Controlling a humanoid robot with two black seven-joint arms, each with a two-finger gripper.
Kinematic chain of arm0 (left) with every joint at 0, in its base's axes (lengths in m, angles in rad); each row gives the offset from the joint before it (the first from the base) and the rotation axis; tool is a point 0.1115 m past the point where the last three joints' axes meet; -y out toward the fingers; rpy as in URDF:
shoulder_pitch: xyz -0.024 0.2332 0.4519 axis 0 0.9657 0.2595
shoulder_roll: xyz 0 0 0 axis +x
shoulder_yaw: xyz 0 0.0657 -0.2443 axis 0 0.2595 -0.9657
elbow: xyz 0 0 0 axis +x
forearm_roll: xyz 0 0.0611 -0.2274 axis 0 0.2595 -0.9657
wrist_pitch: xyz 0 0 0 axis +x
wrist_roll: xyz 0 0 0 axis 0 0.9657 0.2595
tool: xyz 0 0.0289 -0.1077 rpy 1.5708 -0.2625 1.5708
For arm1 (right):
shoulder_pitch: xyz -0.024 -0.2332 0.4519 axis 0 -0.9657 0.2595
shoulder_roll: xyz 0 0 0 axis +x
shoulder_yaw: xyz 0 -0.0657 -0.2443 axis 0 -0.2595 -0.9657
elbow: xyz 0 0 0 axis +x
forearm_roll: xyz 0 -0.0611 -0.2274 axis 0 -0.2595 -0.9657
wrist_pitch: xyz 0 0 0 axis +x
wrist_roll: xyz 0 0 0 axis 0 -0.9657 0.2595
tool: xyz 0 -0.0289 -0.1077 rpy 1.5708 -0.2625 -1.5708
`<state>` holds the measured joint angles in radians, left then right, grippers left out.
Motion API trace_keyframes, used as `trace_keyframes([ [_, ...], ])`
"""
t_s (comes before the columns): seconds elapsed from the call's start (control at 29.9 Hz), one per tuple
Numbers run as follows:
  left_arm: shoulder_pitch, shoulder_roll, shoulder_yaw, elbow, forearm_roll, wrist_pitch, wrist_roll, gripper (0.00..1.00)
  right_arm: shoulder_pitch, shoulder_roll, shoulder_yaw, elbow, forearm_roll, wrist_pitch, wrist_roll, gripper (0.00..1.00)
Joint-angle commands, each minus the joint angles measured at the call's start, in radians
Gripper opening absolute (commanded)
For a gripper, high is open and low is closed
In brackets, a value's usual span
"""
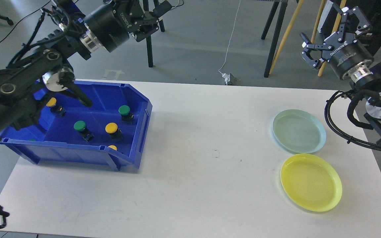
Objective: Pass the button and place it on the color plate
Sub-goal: 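Reach the left gripper down into the blue bin toward a button, then grasp a yellow button in the bin with the left gripper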
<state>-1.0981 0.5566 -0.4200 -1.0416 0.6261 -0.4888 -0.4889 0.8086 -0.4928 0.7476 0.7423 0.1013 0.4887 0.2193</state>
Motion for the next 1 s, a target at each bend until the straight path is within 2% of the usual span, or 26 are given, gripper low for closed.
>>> trace_keyframes([
  [0.0, -0.191, 0.167, 0.335, -0.074, 0.070, 0.000, 0.000, 0.99, -0.020, -0.016, -0.001, -0.001, 0.000, 0.000, 0.000, 0.99],
  [0.13, -0.376, 0.210, 0.665, -0.086, 0.410, 0.000, 0.000, 0.99, -0.034, -0.026, 0.001, -0.003, 0.000, 0.000, 0.000, 0.99],
  [0.27, -0.402, 0.181, 0.875, -0.074, 0.714, 0.000, 0.000, 0.99, -0.037, -0.026, -0.001, -0.029, 0.000, 0.000, 0.002, 0.99],
  [0.37, -0.398, 0.120, 0.992, -0.055, 0.811, 0.000, 0.000, 0.99, -0.040, -0.026, -0.001, -0.041, 0.000, 0.000, 0.002, 0.99],
  [0.53, -0.353, 0.068, 1.058, 0.020, 0.830, 0.000, 0.000, 0.99, -0.043, -0.024, -0.001, -0.073, 0.000, 0.000, 0.002, 0.99],
  [0.73, -0.289, -0.050, 1.058, 0.196, 0.830, 0.000, 0.000, 0.98, -0.049, -0.024, -0.001, -0.073, 0.000, 0.000, 0.002, 0.99],
  [0.97, -0.255, -0.066, 1.049, 0.313, 0.831, 0.000, 0.000, 0.98, -0.059, -0.026, -0.001, -0.073, 0.000, 0.000, 0.002, 0.99],
])
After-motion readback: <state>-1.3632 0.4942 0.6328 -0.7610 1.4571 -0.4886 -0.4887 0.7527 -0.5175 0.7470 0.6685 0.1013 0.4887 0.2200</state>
